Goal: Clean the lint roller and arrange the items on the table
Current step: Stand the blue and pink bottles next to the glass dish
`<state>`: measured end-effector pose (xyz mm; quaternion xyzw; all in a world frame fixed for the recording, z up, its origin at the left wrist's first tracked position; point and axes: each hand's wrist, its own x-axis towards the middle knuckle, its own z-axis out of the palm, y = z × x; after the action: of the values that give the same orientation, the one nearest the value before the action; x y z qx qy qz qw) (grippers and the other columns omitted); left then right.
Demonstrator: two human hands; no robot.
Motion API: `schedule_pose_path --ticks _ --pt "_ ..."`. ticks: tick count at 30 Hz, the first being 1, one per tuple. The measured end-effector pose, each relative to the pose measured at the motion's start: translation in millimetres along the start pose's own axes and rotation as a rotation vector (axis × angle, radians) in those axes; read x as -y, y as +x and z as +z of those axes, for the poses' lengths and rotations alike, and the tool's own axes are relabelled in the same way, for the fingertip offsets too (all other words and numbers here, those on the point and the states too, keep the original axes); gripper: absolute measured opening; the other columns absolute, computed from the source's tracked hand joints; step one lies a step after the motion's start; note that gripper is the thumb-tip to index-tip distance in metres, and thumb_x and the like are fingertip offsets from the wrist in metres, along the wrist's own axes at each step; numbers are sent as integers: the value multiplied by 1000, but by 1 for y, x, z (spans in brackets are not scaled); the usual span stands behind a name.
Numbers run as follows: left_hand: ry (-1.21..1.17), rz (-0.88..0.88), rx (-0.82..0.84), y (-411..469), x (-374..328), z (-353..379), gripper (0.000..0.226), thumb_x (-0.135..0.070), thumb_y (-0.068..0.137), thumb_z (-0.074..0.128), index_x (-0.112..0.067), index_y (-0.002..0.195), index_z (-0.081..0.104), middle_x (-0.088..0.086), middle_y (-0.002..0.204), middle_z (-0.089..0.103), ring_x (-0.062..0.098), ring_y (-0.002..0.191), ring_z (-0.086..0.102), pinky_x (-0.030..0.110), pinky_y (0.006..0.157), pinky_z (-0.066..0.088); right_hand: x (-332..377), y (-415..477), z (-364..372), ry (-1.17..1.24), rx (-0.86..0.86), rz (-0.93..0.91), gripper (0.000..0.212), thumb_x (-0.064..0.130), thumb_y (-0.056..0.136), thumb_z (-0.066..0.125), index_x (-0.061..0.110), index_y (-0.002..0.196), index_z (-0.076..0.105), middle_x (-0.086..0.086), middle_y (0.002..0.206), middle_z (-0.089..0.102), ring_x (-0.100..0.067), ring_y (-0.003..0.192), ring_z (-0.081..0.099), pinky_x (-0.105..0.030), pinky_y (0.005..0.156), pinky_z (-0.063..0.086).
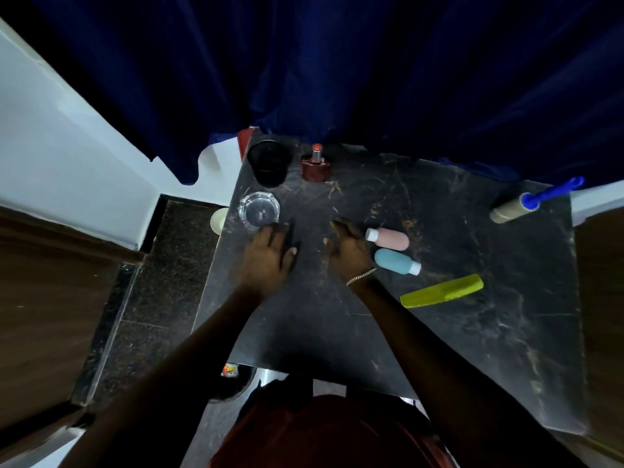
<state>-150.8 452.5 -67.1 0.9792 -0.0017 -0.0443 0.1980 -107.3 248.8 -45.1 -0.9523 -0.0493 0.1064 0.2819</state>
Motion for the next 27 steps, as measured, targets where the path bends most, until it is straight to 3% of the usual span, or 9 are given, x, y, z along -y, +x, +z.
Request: schedule_pose_path --ticks 2,6,11,16,21,27 --pt "63 92 50 0 -25 10 63 -48 101 48 -15 154 41 14 153 46 33 140 46 45 112 43 -19 -14 -16 -60 -21 -10 48 20 96 54 3 142 53 -14 150 46 -28 139 47 -37 120 35" --pt "108 241 186 0 -83 31 70 -50 103 40 -15 161 24 10 169 21 29 158 18 46 128 20 -64 -39 -46 -167 -73 -5 51 18 94 56 4 143 53 -18 153 44 -34 144 41 -44 119 35" --pt "181 362 334 7 -147 51 71 -51 105 35 -16 163 13 8 172 9 27 160 7 44 129 9 -110 -48 -79 -429 69 15 63 33 94 51 15 153 38 -9 166 19 -27 155 18 -43 116 28" --pt "208 388 373 7 -190 66 66 -42 108 32 -12 163 13 11 171 9 28 159 11 42 129 8 -141 -30 -112 -518 97 0 61 27 98 44 19 157 30 0 165 24 -20 155 20 -40 114 33" --pt "252 394 385 10 -216 83 66 -37 106 36 -11 163 14 10 171 13 26 159 13 42 128 14 -150 4 -133 -469 222 -48 56 33 95 54 20 149 43 -1 157 37 -23 143 40 -36 113 38" --pt "265 369 361 13 -227 100 58 -24 101 46 -12 157 34 10 159 39 30 148 38 44 121 30 -150 38 -130 -330 353 -105 49 19 97 55 8 145 50 -11 153 44 -25 142 41 -30 119 30"
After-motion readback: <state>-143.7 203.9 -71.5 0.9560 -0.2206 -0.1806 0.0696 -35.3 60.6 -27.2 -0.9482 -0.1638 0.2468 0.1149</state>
